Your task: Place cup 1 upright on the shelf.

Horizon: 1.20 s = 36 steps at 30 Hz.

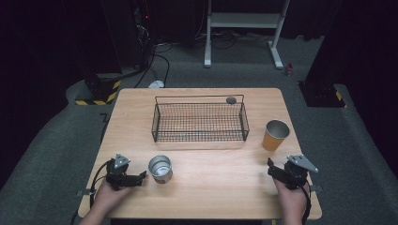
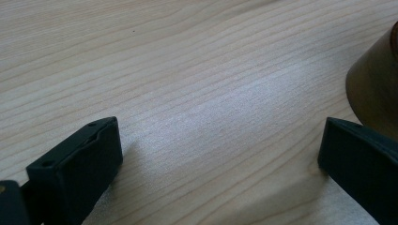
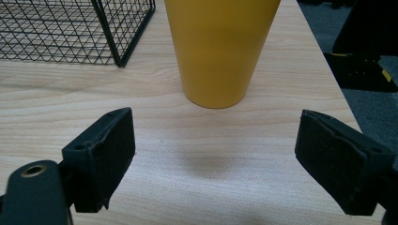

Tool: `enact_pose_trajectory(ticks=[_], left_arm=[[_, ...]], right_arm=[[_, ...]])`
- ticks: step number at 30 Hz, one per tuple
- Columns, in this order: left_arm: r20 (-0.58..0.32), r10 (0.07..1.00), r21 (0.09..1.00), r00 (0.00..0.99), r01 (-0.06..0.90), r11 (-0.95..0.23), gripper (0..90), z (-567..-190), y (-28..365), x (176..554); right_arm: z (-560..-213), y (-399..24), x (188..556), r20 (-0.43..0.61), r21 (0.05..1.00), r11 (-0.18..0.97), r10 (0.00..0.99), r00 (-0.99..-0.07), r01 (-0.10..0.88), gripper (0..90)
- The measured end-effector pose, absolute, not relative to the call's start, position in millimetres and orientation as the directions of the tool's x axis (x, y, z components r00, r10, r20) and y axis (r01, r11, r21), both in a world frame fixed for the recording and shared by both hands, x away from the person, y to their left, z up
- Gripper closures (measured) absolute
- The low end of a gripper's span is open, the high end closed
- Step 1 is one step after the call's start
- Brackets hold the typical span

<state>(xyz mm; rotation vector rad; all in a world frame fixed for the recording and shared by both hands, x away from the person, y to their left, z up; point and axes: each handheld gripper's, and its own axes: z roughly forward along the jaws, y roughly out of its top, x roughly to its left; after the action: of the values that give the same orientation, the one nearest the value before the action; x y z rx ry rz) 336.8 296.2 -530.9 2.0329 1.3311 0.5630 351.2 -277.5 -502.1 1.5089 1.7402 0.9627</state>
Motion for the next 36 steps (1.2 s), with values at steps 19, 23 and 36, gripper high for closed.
enact_pose_trajectory(ticks=[19,23,36], left_arm=[[0.005,0.918,0.708,0.397,0.646,-0.283,0.4,-531.0,296.1,336.9],[0.005,0.918,0.708,0.398,0.646,-0.284,0.4,-531.0,296.2,337.0],[0.005,0.918,0.708,0.398,0.646,-0.284,0.4,-531.0,296.2,337.0]], right_arm=[[-496.0,-269.0,361.7,-0.018,0.847,0.093,0.989,-0.148,0.523,12.9],[-495.2,-270.0,366.9,-0.035,0.842,0.104,0.990,-0.140,0.530,12.6],[-487.3,-275.0,383.1,-0.025,0.857,0.102,0.987,-0.156,0.505,9.5]])
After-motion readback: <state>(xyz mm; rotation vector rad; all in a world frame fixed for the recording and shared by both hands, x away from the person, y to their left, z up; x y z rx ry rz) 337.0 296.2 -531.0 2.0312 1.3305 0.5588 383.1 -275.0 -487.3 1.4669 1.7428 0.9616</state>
